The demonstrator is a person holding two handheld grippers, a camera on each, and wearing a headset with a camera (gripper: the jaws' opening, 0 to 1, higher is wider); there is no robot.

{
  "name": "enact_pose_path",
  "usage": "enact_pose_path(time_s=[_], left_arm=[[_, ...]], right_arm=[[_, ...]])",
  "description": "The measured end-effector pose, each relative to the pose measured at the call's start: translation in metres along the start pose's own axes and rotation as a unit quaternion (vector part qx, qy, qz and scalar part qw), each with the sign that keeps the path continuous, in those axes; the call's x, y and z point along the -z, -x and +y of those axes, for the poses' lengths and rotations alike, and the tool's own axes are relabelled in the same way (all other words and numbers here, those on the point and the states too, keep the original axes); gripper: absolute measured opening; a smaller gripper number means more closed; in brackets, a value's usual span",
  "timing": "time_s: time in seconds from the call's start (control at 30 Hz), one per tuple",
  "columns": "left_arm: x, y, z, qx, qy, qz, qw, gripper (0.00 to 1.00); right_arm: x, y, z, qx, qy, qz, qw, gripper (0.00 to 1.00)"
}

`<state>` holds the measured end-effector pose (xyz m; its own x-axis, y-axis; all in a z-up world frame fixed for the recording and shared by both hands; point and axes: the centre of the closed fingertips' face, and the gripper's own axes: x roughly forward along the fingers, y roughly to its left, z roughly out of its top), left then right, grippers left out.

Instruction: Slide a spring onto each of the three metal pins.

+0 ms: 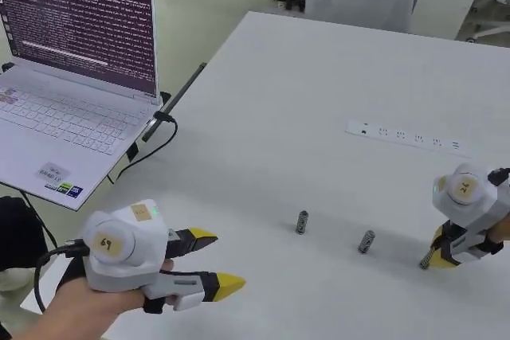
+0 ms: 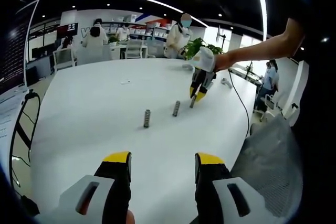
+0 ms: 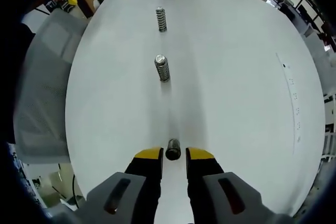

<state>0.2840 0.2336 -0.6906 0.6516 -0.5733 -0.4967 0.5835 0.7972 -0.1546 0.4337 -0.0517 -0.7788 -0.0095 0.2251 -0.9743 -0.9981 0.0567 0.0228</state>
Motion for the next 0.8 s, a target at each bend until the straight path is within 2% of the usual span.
enact_pose_path(time_s=[0.47, 0.8], left_arm=[[-0.006, 0.000, -0.002, 0.002, -0.005, -0.006, 1.0000, 0.43], [-0.008, -0.001, -0.004, 0.003, -0.006, -0.010, 0.9999, 0.43]], right_arm=[[0.000, 0.019, -0.010, 0.023, -0.018, -0.020, 0.9994, 0.20], [0.003, 0.033, -0.010, 0.038, -0.059, -0.055, 0.9960, 0.25]])
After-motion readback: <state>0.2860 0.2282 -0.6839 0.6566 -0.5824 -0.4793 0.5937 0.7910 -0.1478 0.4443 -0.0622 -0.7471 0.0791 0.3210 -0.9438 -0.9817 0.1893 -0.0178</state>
